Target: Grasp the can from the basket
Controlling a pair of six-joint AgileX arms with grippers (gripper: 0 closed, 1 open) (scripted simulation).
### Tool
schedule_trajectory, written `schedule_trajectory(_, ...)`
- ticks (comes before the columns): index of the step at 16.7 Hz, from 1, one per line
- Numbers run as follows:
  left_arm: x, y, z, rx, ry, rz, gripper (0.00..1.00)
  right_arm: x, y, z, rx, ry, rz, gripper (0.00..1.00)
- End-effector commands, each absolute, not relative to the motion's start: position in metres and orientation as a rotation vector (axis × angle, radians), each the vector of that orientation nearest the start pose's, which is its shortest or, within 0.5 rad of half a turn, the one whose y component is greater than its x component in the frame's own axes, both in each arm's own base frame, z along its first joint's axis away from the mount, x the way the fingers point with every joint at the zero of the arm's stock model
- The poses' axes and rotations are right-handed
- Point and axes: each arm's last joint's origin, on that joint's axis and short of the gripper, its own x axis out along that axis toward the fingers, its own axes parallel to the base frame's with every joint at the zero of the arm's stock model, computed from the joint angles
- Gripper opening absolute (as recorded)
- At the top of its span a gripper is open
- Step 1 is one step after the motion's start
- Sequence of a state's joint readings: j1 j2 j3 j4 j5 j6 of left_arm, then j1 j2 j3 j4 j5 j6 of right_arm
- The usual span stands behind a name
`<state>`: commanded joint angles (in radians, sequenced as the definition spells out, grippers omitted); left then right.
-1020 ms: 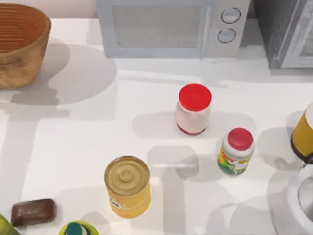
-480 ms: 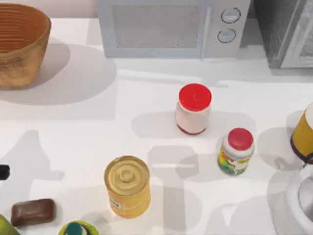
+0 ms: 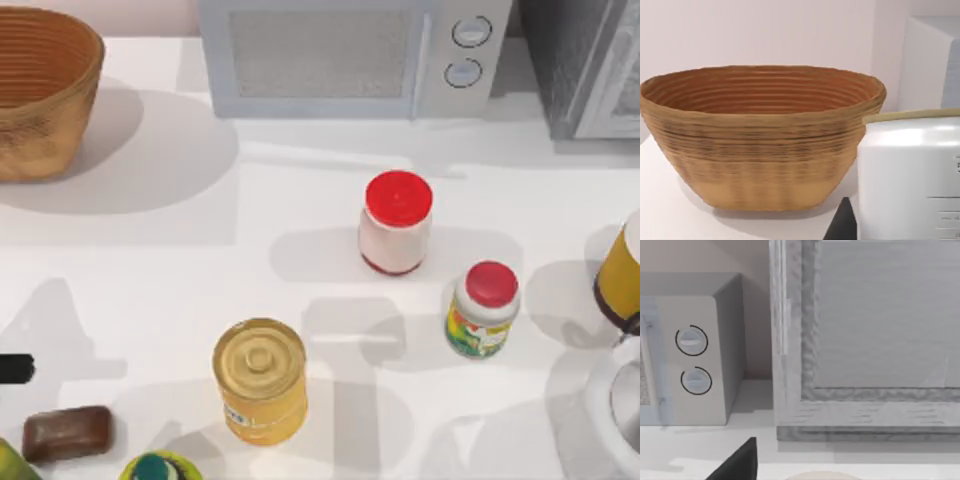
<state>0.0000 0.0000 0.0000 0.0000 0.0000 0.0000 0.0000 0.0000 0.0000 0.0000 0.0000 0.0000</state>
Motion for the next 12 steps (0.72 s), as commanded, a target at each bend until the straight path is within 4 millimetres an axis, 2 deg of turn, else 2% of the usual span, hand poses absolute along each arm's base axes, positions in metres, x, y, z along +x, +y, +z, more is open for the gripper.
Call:
schedule_trajectory(3,0.106,-0.001,0.159,0.003,0.007,0.001,0.0,0.106,-0.001,0.16,0.0,0.0,0.0,1.0)
schedule_trajectory(5,0.107,-0.003,0.167,0.003,-0.011,-0.032,0.0,0.106,-0.001,0.16,0.0,0.0,0.0,1.0)
schedule_trajectory(9,0.115,-0.011,0.204,0.012,-0.089,-0.211,0.0,0.106,-0.001,0.16,0.0,0.0,0.0,1.0)
schedule_trajectory(12,0.137,-0.022,0.24,0.027,-0.142,-0.406,0.0,0.106,-0.001,0.16,0.0,0.0,0.0,1.0)
